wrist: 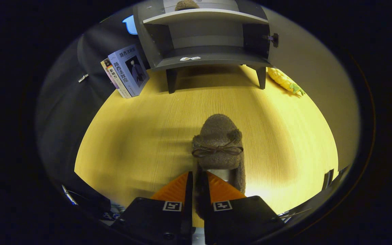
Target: Open the shoe cabinet door, grab the shoes and put them into the shoe cabinet, then close the shoe cabinet door.
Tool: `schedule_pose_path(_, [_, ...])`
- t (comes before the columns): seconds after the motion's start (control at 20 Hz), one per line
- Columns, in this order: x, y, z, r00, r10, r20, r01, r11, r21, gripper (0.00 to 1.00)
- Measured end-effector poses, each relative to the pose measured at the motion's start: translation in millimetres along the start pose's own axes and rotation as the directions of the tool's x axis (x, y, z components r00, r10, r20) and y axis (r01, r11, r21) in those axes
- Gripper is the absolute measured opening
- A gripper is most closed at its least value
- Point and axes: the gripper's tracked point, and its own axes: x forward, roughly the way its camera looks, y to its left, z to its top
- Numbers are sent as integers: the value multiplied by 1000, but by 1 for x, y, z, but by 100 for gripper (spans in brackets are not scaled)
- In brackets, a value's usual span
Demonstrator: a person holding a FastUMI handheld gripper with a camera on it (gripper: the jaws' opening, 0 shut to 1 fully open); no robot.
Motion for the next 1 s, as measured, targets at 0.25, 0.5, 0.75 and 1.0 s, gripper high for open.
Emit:
schedule_pose_path(0.25, [19,-2,-11,999,0,-53,1,1000,18,37])
schedule_pose_path(0.5, [41,0,-2,999,23,-35,-22,999,44,37])
schedule_pose_path(0.75, [59,-6,9,1000,11,-24,-10,999,47,37])
schedule_pose_path(1.0, [74,-10,27,1000,0,3,0,999,37,36])
